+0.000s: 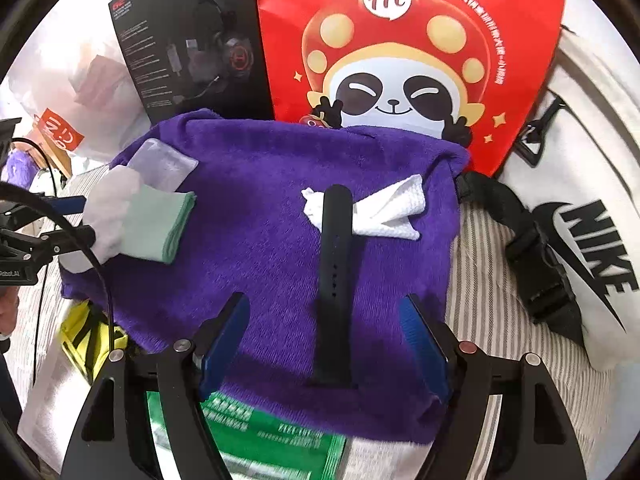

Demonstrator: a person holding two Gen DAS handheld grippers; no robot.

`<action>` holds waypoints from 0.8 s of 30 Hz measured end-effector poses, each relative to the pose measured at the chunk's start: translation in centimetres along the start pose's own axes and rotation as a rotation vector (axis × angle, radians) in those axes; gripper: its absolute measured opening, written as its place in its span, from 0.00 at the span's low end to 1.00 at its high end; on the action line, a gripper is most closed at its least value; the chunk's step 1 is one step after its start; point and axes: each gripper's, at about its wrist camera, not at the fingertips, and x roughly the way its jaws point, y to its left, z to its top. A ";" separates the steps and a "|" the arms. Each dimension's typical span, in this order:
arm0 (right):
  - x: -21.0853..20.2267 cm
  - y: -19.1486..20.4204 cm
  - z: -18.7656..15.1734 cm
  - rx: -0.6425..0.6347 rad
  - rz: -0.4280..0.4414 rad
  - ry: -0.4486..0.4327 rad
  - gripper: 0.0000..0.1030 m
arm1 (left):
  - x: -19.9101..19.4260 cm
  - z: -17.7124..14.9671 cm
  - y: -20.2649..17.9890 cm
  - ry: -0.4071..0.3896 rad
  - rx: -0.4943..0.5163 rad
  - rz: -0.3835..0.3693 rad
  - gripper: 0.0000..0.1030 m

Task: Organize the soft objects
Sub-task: 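Lower glove and strap onto the purple towel and open both tools, then grasp the yellow mesh pouch with the left tool while the right grasps the green wipe pack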

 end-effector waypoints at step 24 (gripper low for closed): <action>-9.7 0.5 -9.9 0.104 0.020 -0.031 0.75 | -7.0 -6.9 -4.6 -0.059 -0.062 -0.035 0.73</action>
